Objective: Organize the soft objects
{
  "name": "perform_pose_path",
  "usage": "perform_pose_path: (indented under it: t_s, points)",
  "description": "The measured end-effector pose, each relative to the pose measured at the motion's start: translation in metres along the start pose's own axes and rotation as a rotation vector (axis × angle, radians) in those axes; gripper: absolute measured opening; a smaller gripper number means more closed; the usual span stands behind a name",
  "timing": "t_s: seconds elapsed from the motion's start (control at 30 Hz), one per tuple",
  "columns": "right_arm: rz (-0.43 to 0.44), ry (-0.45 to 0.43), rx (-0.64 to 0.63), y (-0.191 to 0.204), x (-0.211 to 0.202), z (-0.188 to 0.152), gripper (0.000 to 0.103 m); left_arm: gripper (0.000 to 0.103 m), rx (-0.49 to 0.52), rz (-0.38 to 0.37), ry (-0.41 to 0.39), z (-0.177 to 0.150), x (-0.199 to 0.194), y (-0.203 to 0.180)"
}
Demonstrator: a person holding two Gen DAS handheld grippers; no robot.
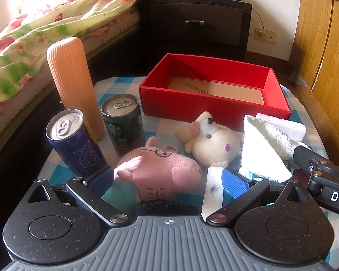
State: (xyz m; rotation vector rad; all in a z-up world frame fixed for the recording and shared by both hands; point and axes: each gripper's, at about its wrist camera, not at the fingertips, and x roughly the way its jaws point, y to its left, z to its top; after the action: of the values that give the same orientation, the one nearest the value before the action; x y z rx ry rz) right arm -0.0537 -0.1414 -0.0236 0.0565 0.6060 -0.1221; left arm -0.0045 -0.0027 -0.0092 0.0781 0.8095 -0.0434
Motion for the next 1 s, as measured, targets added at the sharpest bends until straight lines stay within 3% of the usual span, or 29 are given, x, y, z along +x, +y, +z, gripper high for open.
perform_pose_path:
  t_s: [0.3, 0.43, 0.53, 0.77, 0.9, 1.0]
  points:
    - [0.016, 0.036, -0.007, -0.005, 0.004, 0.001, 0.085, 0.096, -0.011, 0.029, 0.032, -0.022, -0.005, 0.037]
    - [0.046, 0.063, -0.031, 0.002, 0.011, 0.004, 0.085, 0.078, 0.013, 0.031, 0.060, -0.026, 0.001, 0.048]
    - [0.056, 0.064, -0.068, 0.013, 0.014, 0.004, 0.085, 0.078, 0.046, 0.016, 0.044, -0.029, -0.004, 0.047]
    - [0.061, 0.075, -0.104, 0.017, 0.018, 0.001, 0.085, 0.083, 0.043, -0.069, 0.037, -0.030, -0.011, 0.049]
    - [0.052, 0.082, -0.095, 0.011, 0.018, 0.002, 0.085, 0.083, 0.081, -0.190, 0.009, -0.033, -0.023, 0.039]
    - [0.046, 0.085, -0.075, 0.004, 0.016, 0.003, 0.085, 0.084, 0.169, -0.266, -0.033, -0.035, -0.033, 0.014]
